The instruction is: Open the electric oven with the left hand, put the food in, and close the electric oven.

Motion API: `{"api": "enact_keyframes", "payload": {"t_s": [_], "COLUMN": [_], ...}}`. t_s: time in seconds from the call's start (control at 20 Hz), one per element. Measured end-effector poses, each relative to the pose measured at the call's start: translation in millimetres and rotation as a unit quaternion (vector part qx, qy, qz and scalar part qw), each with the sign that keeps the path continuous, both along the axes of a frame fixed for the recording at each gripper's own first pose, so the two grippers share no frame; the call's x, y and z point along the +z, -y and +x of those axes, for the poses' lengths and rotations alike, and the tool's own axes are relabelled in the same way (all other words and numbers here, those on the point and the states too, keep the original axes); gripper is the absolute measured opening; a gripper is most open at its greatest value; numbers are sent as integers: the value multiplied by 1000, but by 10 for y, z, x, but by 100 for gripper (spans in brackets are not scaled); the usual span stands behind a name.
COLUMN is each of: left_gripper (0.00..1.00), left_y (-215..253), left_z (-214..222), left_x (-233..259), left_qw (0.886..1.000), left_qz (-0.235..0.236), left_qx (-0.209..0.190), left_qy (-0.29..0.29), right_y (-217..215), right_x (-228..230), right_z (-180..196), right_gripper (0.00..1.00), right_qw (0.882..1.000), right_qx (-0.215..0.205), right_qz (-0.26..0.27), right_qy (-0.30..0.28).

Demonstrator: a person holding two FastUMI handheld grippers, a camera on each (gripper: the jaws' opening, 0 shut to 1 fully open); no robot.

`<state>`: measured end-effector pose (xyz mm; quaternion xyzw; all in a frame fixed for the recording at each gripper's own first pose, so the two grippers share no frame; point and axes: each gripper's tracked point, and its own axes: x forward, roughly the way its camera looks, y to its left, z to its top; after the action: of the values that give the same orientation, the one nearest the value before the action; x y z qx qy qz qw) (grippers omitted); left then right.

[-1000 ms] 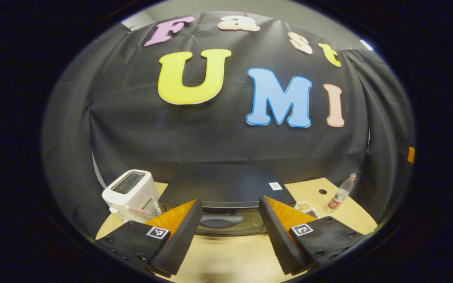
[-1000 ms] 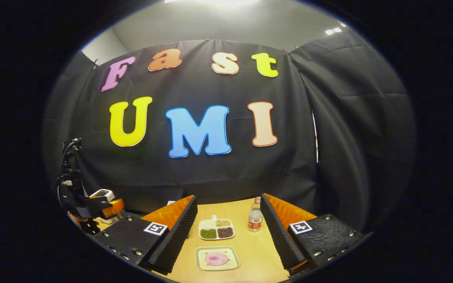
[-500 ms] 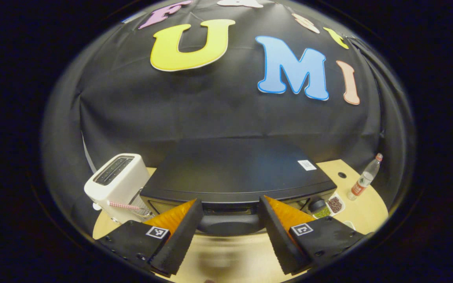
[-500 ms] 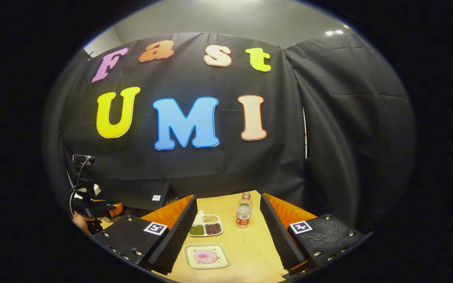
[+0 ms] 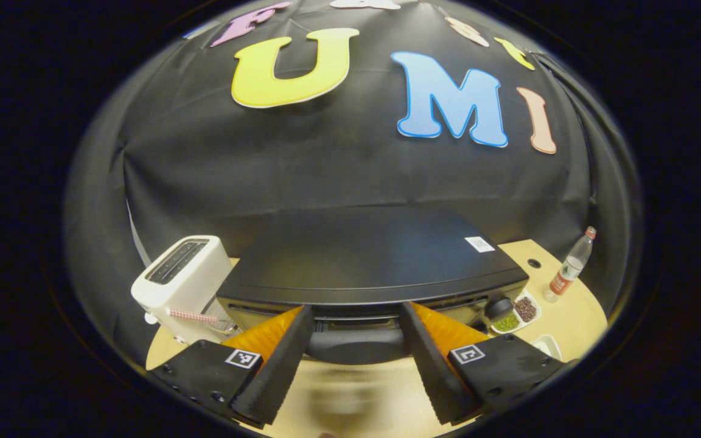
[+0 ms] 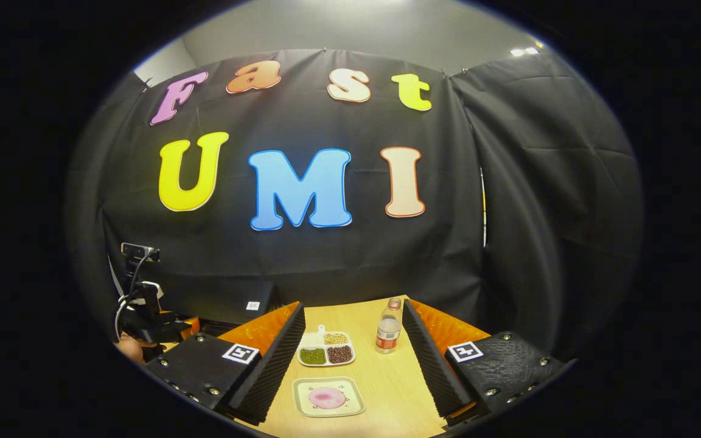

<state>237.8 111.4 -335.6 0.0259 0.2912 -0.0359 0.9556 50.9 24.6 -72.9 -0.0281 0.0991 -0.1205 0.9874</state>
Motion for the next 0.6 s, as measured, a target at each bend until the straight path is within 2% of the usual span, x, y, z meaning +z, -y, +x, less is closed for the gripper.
{"api": "enact_keyframes", "payload": {"t_s": [0.1, 0.4, 0.45, 0.6], "left_gripper": [98, 98, 100, 98], "left_y": [-1, -8, -9, -12], "left_z": [-88, -352, -405, -599], "left_x": [-7, -66, -79, -166], "left_qw": [1000, 1000, 1000, 1000], "left_qz": [2, 3, 2, -2], "left_qx": [-3, -2, -2, -3], "left_qy": [0, -9, -11, -21], "right_y": [-31, -104, -112, -128], "right_x": [27, 56, 71, 58], "right_z": [-5, -71, -81, -131], "right_gripper": [97, 97, 97, 97], "right_qw": [1000, 1000, 1000, 999], "right_qx": [7, 23, 25, 33], "right_qz": [-1, 4, 3, 5], "right_qy": [3, 5, 5, 2]}}
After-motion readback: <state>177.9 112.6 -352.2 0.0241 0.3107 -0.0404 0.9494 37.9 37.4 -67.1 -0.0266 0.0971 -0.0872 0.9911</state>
